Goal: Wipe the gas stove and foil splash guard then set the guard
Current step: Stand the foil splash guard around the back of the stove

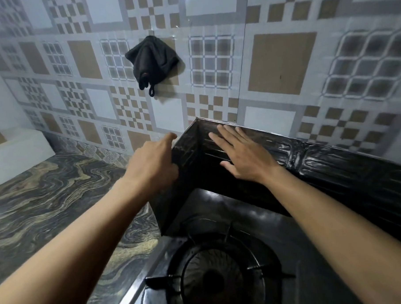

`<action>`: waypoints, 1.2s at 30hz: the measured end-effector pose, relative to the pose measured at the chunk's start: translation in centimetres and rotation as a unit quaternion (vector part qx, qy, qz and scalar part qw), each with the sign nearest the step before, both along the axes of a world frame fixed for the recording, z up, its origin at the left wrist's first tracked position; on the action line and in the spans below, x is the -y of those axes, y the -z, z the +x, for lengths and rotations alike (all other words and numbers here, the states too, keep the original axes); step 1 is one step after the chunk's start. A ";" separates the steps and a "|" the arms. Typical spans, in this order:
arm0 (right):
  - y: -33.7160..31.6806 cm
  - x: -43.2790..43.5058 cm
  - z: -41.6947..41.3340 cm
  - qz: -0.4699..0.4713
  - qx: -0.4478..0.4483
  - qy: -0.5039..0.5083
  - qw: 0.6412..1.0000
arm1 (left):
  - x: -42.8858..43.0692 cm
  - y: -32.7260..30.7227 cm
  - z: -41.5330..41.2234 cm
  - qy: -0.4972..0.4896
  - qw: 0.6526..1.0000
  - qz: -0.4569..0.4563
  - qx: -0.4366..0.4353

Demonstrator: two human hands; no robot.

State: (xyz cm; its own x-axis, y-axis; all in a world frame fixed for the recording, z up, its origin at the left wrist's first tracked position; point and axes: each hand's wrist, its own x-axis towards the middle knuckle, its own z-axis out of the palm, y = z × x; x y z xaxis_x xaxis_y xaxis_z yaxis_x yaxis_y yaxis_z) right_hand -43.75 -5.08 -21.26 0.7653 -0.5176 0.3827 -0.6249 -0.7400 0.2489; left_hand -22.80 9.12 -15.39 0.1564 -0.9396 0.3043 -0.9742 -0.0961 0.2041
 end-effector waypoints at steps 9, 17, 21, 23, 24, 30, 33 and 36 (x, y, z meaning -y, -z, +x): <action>1.3 -3.6 -11.6 -0.105 -0.121 0.189 0.969 | 3.2 0.2 -1.9 0.016 0.996 0.022 0.084; 2.6 -1.1 -13.1 -0.136 -0.161 0.201 0.957 | 4.4 0.6 -1.3 0.030 0.995 0.042 0.089; 2.8 -0.8 -13.5 -0.152 -0.144 0.183 0.961 | 4.5 0.2 -1.7 0.005 0.996 0.028 0.088; 2.9 -0.5 -13.9 -0.167 -0.123 0.175 0.963 | 5.0 0.6 -3.1 0.037 0.993 -0.023 0.108; 2.9 -0.4 -14.1 -0.171 -0.110 0.173 0.964 | 5.5 1.0 -4.3 0.072 0.990 -0.034 0.113; 2.3 -0.2 -15.9 -0.175 -0.110 0.169 0.964 | 10.7 6.4 -10.8 0.218 0.964 0.034 0.150; 2.4 0.3 -16.7 -0.185 -0.122 0.162 0.962 | 12.8 9.3 -12.1 0.205 0.962 0.040 0.176; 3.1 0.7 -16.7 -0.198 -0.117 0.154 0.961 | 14.0 10.8 -12.3 0.193 0.966 0.027 0.170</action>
State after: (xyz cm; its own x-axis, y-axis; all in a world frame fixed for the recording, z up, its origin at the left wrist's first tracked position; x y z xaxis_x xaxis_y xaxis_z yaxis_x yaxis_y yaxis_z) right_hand -60.50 -5.82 -24.37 0.6888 -0.5819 0.4324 -0.6914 -0.3478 0.6332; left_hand -35.15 -4.89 -26.16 -0.3095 -0.9239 0.2248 -0.9493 0.2866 -0.1290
